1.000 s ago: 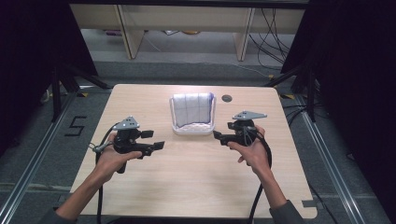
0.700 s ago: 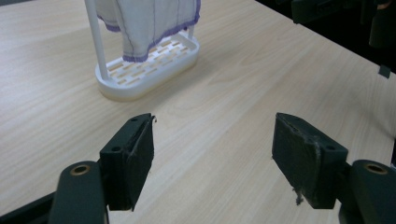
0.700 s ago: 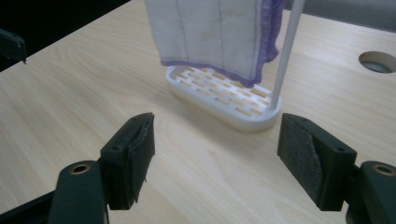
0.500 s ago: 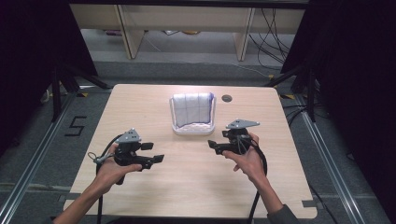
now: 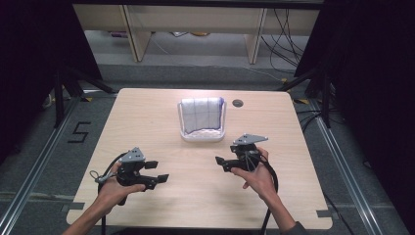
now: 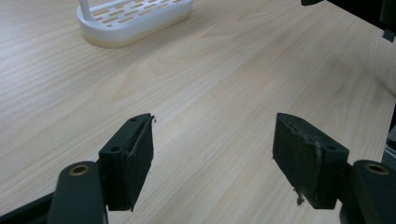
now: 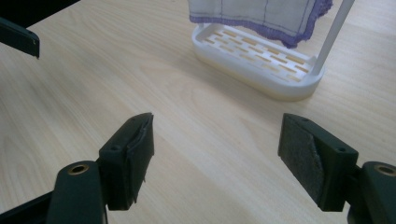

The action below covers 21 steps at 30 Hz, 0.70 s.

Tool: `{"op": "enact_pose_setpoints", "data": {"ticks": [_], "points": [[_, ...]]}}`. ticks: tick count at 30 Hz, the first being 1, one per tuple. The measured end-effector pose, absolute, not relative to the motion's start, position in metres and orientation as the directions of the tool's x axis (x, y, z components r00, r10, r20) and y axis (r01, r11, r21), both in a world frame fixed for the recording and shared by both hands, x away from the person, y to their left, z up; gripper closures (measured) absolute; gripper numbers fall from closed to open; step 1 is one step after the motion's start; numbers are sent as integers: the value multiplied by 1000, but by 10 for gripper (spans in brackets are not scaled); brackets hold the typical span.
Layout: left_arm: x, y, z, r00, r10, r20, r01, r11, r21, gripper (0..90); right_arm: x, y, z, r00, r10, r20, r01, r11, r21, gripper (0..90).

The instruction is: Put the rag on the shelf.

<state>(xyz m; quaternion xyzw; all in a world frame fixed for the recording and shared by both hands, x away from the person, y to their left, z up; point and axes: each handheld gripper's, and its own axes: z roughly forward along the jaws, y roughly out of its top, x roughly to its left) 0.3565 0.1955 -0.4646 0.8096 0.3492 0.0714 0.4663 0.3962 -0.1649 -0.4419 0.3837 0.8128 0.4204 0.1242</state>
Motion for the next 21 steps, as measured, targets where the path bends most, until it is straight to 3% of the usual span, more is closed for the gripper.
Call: {"op": "enact_pose_setpoints", "data": {"ticks": [21], "points": [[336, 196, -476, 759, 616, -209, 507, -358, 784, 275, 359, -183, -458, -650, 742, 167, 560, 319, 764, 264]]}}
